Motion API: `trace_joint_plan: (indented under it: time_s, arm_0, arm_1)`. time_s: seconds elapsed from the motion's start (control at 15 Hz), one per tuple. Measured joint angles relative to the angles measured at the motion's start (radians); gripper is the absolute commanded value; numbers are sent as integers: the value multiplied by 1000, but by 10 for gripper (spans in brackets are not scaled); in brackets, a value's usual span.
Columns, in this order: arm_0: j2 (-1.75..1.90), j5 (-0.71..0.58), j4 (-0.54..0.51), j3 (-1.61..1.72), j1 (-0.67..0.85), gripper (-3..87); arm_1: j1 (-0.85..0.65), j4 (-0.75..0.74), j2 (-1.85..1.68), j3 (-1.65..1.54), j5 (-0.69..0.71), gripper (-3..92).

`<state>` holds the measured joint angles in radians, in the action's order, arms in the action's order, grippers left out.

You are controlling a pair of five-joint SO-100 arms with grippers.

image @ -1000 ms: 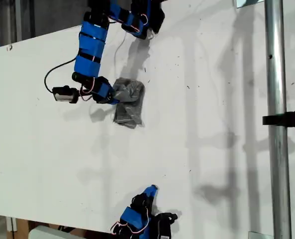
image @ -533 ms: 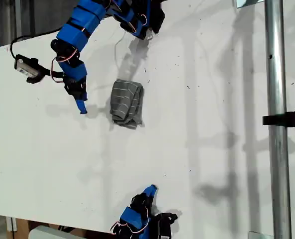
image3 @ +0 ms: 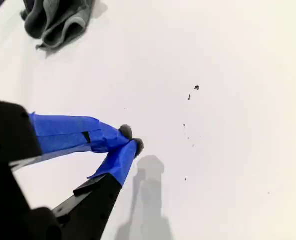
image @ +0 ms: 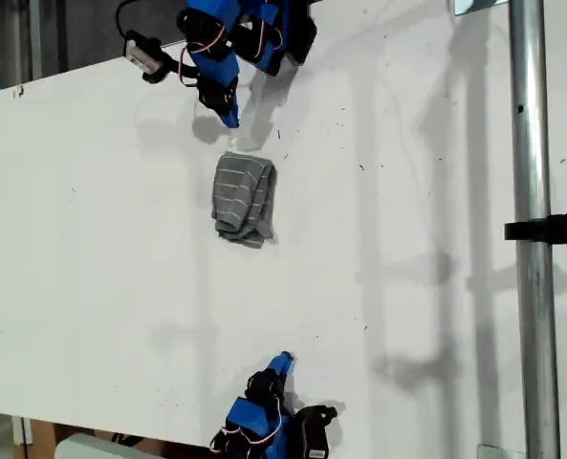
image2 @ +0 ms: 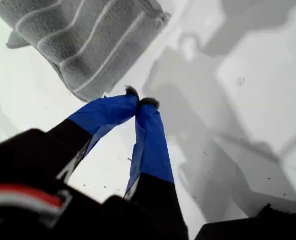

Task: Grasp corners of a towel and fold twice.

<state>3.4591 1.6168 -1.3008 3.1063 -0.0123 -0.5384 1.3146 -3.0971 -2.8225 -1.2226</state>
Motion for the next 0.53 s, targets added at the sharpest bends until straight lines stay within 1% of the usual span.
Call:
trace_joint_plan:
  time_s: [0.07, 0.13, 0.2, 0.33, 0.53]
  arm_0:
    - [0, -179, 0, 0, 2, -26]
    - [0, -403, 0, 0, 2, -27]
    - [0, -554, 0, 0, -5, -27]
    - [0, -607, 0, 0, -3, -27]
    - [0, -615, 0, 0, -3, -27]
  arm_1:
    - [3, 58, -137, -69, -129, 40]
    - [38, 81, -146, -75, -264, 43]
    - [72, 94, -179, -75, -296, 43]
    - [81, 100, -192, -77, -285, 43]
    - [84, 100, -192, -77, -285, 43]
